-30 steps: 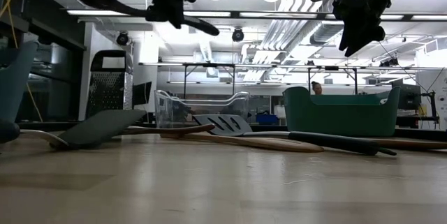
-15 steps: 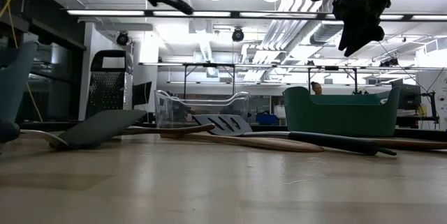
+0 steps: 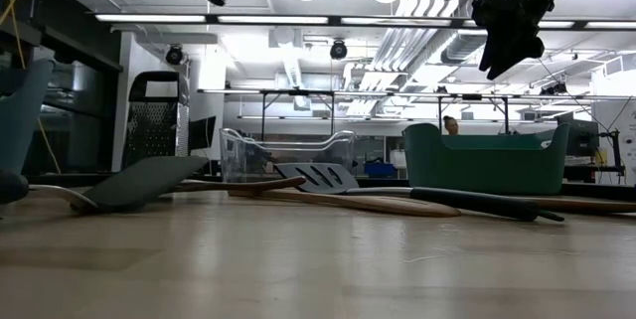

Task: Pick & Place Kitchen Items
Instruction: Put the black ladle into the blue bin

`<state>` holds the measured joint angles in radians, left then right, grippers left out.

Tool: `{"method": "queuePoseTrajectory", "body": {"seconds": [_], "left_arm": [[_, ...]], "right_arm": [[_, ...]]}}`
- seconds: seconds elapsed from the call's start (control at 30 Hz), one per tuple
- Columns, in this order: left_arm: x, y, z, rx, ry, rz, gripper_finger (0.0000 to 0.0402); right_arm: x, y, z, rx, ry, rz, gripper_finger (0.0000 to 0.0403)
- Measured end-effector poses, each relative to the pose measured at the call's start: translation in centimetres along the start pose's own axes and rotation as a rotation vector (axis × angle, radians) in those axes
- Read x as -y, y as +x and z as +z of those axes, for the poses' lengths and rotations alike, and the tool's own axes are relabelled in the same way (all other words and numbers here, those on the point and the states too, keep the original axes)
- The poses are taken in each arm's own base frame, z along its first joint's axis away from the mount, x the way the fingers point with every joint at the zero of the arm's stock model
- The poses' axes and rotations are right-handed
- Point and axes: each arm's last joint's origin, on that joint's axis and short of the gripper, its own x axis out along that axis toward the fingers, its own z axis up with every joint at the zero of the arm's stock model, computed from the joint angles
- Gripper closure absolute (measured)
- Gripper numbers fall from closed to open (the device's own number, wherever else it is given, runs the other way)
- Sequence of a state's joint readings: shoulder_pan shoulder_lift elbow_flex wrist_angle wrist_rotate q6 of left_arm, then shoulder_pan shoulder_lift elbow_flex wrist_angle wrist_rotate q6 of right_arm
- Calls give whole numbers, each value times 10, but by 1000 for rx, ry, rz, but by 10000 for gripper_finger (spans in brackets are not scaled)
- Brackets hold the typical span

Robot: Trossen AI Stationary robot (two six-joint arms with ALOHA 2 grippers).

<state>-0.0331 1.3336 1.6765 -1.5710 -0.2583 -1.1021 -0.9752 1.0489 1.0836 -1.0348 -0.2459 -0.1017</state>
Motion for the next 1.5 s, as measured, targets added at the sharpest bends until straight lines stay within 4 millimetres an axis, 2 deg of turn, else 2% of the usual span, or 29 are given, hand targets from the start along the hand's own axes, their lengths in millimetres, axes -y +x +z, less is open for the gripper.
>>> {"method": "queuePoseTrajectory", "body": {"seconds": [0.3, 0.7, 0.83, 1.2, 1.37, 1.5], "left_arm": [[10, 34, -47, -67, -32, 119, 358], [2, 50, -95, -162, -24, 188, 358], [1, 52, -110, -208, -16, 204, 358], [-5, 55, -153, -176, 14, 242, 358], [-4, 50, -172, -90, 104, 159, 358], [-7, 48, -185, -95, 179, 176, 358]], "right_arm": [[0, 0, 0, 0, 0, 0, 195], [0, 0, 0, 0, -8, 1, 195], [0, 0, 0, 0, -8, 2, 195], [-1, 0, 0, 2, -9, 24, 195], [-1, 0, 0, 2, -9, 24, 195], [-1, 0, 0, 2, -10, 24, 195]]}}
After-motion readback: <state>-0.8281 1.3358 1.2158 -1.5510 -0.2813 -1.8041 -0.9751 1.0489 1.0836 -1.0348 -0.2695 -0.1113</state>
